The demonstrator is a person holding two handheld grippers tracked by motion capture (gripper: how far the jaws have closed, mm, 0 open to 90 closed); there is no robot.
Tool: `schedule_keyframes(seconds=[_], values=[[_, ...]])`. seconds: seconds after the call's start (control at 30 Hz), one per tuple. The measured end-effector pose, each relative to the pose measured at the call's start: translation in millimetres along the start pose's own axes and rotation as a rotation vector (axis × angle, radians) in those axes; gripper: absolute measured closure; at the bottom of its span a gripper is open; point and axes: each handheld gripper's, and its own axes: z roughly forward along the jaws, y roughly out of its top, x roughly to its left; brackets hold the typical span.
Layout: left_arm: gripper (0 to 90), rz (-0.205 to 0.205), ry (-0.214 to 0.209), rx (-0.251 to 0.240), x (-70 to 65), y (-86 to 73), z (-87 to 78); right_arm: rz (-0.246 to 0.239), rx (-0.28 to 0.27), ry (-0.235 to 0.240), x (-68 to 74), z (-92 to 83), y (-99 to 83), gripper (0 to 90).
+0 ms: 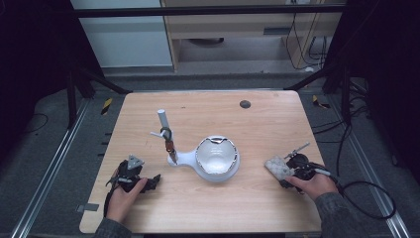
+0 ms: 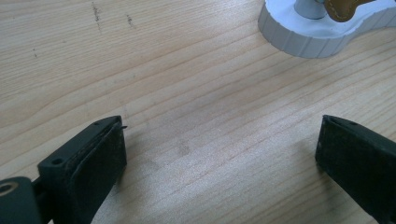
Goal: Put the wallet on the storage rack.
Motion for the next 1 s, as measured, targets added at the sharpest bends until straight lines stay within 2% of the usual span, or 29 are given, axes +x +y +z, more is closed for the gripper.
schedule_keyframes(seconds=[0.2,0.4,0.6,0.83,1.0], values=[[1.1,0.000,-0.001,0.000,-0.1,0.0,0.0,-0.003,0.009,-0.002,1.4,-0.9,1.3,28.8],[1.2,0.000,-0.001,0.000,-0.2,0.0,0.0,-0.042,0.001,-0.008,3.4,-7.5,2.1,31.4],[1.2,0.001,-0.002,0.000,-0.3,0.0,0.0,-0.116,-0.023,-0.026,16.8,-30.0,9.2,31.4],[1.1,0.001,-0.002,0.000,-0.5,0.0,0.0,-0.214,-0.052,-0.046,36.7,-63.5,28.2,31.4],[0.9,0.002,-0.003,0.001,-0.6,0.1,0.1,-0.269,-0.067,-0.053,50.9,-80.8,40.1,31.4]])
